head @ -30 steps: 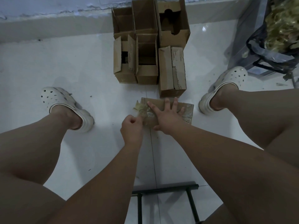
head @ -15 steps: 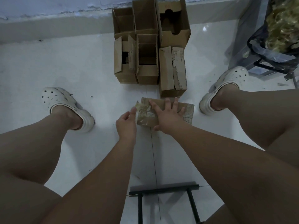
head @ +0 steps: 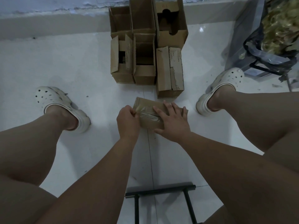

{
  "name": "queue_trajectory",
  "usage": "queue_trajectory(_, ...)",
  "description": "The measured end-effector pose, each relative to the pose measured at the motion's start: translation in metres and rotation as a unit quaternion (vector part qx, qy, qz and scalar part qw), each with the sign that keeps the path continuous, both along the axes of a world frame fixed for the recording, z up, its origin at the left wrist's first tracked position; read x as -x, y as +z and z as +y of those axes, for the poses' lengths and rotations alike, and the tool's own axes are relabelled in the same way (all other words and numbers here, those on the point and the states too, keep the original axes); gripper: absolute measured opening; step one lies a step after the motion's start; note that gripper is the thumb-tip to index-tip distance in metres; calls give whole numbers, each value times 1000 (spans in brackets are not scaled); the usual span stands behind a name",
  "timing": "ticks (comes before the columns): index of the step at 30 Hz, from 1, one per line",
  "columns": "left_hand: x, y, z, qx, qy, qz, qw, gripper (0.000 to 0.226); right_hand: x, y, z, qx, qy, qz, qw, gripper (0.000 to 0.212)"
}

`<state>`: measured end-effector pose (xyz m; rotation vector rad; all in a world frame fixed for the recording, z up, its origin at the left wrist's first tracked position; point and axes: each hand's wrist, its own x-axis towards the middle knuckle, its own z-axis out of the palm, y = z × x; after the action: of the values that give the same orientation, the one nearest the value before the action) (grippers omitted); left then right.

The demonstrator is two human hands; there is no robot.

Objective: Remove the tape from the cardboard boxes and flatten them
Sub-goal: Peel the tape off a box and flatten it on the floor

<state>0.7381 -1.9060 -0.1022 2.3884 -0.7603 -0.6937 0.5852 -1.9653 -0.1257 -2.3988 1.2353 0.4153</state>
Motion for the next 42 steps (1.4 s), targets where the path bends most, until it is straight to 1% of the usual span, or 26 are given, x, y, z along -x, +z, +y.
queue_trajectory(2, 7, 3, 0, 7, -20, 4, 1000, 16, -4, 1, 1, -2, -14, 1, 1000, 86)
queue_trajectory(7, 21, 11, 6, 34, -24, 28, 999, 19, -12, 1, 4, -3, -37, -5, 999, 84)
queue_trajectory(10, 29, 14, 8, 45, -24, 29, 998, 16, -12, 1, 4, -5, -44, -12, 999, 84)
queue_trajectory(13, 35, 18, 10, 33, -16, 22, 999, 11, -15, 1, 4, -13, -57, -19, 998, 85)
queue_trajectory(19, 47, 29, 12, 48, 0, 32, 998, 9, -18, 1, 3, -27, -60, -36, 997, 81)
queue_trajectory(22, 52, 37, 12, 64, -40, 24, 997, 16, -20, 2, 3, -32, -50, -40, 997, 75)
queue_trajectory(24, 60, 46, 9, 106, -85, 7, 991, 22, -22, 3, 1, -38, -45, -49, 997, 69)
queue_trajectory(26, 64, 54, 6, 141, -105, -8, 984, 23, -23, 2, -1, -48, -50, -59, 996, 67)
queue_trajectory(27, 64, 56, 7, 153, -121, -24, 980, 19, -24, 2, -2, -52, -55, -66, 995, 66)
queue_trajectory(28, 62, 57, 9, 162, -153, -63, 973, 13, -23, 1, -2, -56, -59, -73, 994, 66)
queue_trajectory(29, 59, 57, 12, 165, -199, -129, 957, 9, -23, 0, -2, -56, -61, -79, 993, 65)
queue_trajectory(30, 57, 55, 15, 164, -238, -206, 935, 10, -22, -1, -1, -52, -58, -79, 994, 65)
queue_trajectory(31, 53, 53, 17, 159, -249, -270, 917, 13, -22, -2, 0, -41, -50, -74, 995, 66)
queue_trajectory(32, 49, 53, 17, 159, -233, -306, 909, 15, -22, -2, 0, -31, -44, -69, 996, 66)
queue_trajectory(34, 42, 56, 11, 179, -192, -323, 909, 23, -25, -3, -4, -37, -62, -78, 994, 64)
queue_trajectory(36, 34, 61, 3, 200, -187, -291, 917, 36, -28, -1, -7, -54, -103, -104, 988, 57)
queue_trajectory(37, 30, 63, -3, 212, -175, -240, 931, 40, -30, -1, -7, -56, -126, -122, 983, 52)
queue_trajectory(38, 26, 65, -9, 220, -132, -162, 953, 41, -30, -1, -6, -68, -154, -148, 975, 49)
queue_trajectory(39, 23, 67, -13, 221, -60, -75, 970, 37, -31, 2, -4, -93, -200, -181, 958, 50)
queue_trajectory(40, 18, 66, -17, 208, 24, 1, 978, 30, -31, 6, -3, -123, -250, -215, 936, 54)
queue_trajectory(41, 12, 61, -18, 177, 94, 53, 978, 24, -30, 6, -3, -135, -268, -227, 927, 55)
queue_trajectory(42, 6, 55, -18, 134, 118, 80, 981, 23, -30, 9, -3, -116, -247, -215, 938, 51)
